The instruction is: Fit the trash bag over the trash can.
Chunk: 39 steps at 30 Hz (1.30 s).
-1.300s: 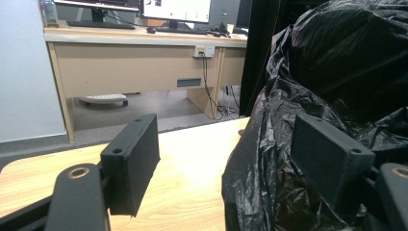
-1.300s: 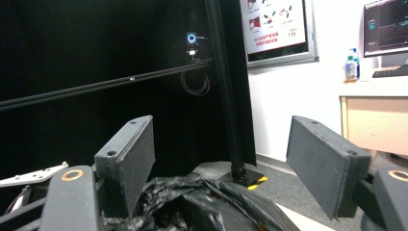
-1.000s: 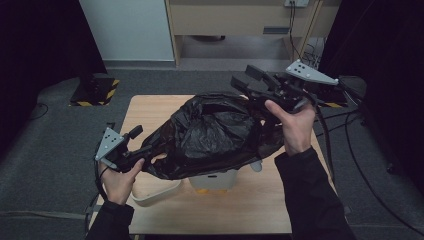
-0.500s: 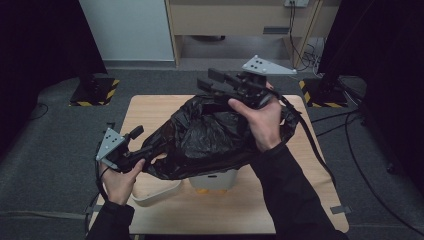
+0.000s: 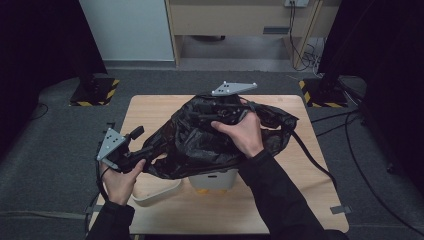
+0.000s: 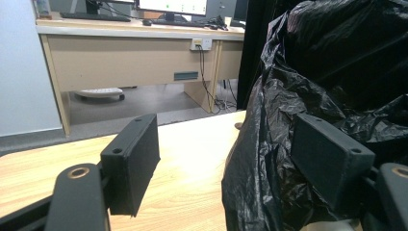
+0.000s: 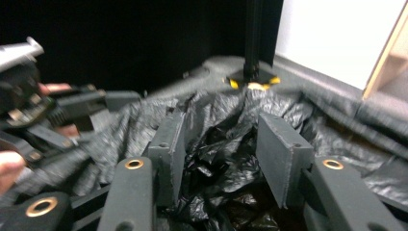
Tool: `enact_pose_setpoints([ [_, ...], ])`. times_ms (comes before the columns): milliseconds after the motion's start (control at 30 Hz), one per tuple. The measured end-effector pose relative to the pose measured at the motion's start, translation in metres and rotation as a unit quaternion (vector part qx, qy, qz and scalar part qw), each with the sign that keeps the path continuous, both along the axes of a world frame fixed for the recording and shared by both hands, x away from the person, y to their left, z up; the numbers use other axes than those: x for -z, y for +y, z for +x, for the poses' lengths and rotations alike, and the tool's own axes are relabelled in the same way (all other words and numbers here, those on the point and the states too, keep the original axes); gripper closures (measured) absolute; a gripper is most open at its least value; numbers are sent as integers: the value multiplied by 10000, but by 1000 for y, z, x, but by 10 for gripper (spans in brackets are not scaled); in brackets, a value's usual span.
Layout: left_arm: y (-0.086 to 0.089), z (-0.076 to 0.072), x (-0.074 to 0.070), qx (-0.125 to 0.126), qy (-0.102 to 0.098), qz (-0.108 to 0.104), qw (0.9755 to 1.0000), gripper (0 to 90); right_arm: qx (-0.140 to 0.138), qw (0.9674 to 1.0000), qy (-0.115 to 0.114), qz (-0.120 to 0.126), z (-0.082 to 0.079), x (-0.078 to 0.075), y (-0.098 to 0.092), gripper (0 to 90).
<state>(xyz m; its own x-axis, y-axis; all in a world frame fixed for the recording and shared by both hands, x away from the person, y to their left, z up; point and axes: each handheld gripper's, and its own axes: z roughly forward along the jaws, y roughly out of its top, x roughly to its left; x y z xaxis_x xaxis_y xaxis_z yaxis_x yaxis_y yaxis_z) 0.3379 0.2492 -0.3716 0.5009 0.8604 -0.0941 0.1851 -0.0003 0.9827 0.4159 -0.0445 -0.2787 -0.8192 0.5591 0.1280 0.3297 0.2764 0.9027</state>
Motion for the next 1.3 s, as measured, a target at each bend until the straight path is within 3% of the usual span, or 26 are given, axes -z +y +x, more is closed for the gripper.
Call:
enact_pose_setpoints([
  [100,0,0,0,10,14,-2,10000,250,5,9995,121,-275,2,6,4,472],
  [167,0,0,1,19,32,-1,10000,249,5,9987,194,-470,3,10,7,388],
  [233,-1,0,1,22,34,5,10000,248,-45,9964,414,-743,6,16,10,284],
  [300,-2,1,2,42,48,21,10000,247,-73,9936,597,-953,8,21,13,247],
  [533,-4,1,4,84,77,36,9999,247,-123,9877,992,-1203,12,28,20,188],
  [700,-5,1,4,119,89,35,9999,247,-128,9915,799,-1018,10,25,17,205],
  [733,-5,1,4,116,91,31,9999,247,-74,9962,530,-683,7,18,14,209],
  [800,-5,1,4,78,75,61,9999,247,-37,9986,316,-429,4,12,10,208],
  [833,-5,1,4,78,75,61,9999,247,-37,9986,316,-429,4,12,10,208],
  [900,-5,1,4,72,74,59,9999,248,38,9999,90,-127,-1,3,3,212],
  [967,-5,1,4,79,73,50,9999,248,83,10000,15,-30,-2,1,1,243],
  [1000,-6,1,4,105,89,33,9999,249,186,9996,-172,112,-4,-5,-4,363],
  [1033,-6,1,4,105,89,33,9999,249,186,9996,-172,112,-4,-5,-4,363],
  [1067,-6,1,4,103,91,39,9999,249,293,9982,-456,243,-6,-9,-8,612],
  [1133,-6,1,4,110,92,36,9999,250,300,9975,-524,374,-6,-11,-9,795],
  [1233,-6,1,4,116,91,29,9999,250,180,9976,-440,495,-5,-11,-7,844],
  [1267,-6,1,4,117,90,27,9999,250,48,9991,-235,354,-2,-6,-2,839],
  [1300,-6,1,4,116,94,24,9999,250,36,9995,-173,261,-2,-4,0,803],
])
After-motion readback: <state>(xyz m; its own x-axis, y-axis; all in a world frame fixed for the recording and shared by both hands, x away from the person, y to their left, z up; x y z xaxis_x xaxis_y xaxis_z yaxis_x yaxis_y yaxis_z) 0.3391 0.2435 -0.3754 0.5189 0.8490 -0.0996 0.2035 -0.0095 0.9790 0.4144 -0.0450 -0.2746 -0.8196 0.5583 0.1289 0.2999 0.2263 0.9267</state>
